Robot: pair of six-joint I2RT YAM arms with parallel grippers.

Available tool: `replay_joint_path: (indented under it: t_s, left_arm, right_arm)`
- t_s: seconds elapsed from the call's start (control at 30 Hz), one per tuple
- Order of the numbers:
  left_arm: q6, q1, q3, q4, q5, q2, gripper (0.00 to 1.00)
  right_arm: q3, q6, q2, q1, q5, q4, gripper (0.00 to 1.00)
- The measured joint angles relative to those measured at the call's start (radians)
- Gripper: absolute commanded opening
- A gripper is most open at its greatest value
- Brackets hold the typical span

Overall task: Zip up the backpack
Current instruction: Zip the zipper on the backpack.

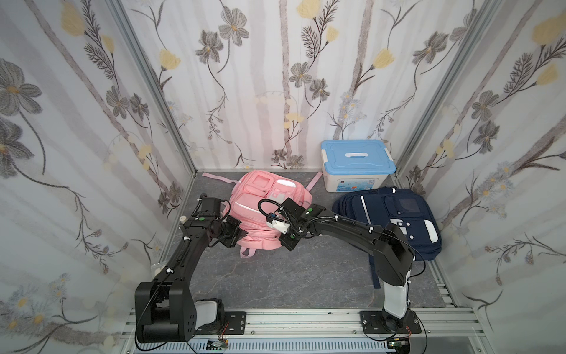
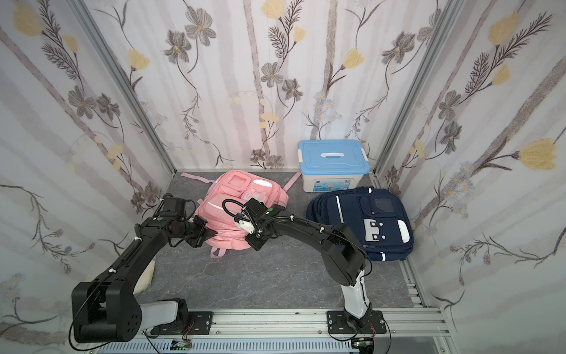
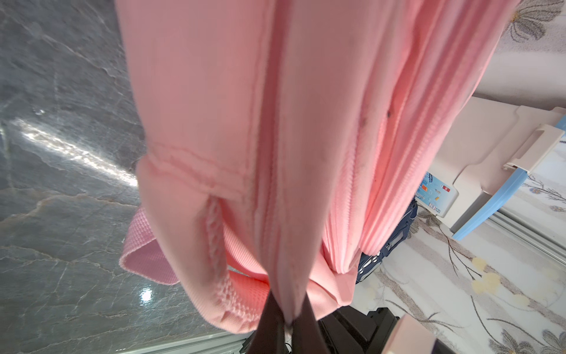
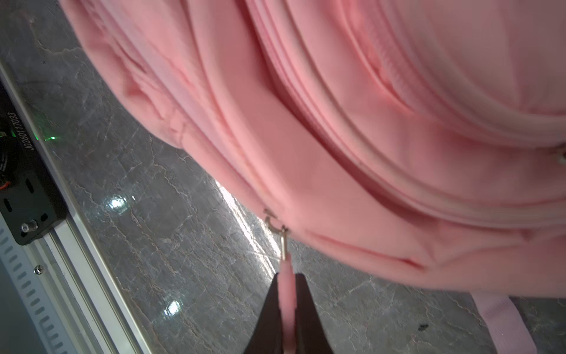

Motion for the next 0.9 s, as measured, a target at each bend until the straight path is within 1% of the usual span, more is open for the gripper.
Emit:
replay_joint_path:
  t_s: [0.23,0.67,0.9]
  left_arm:
    - [0.006,0.007,0.020,-0.010,-0.022,-0.002,0.00]
    - [0.006,0.008,0.023,-0.013,-0.028,-0.006,0.00]
    - [0.006,0.008,0.023,-0.017,-0.027,-0.027,0.00]
  right_arm:
    - [-0.047,-0.004,-0.028,-0.089,0.047,-0.045,0.00]
    - [-0.050,-0.026,-0.012,-0.123,0.051,-0.052,0.00]
    - [-0.058,-0.029,0.027,-0.203,0.068,-0.040,0.00]
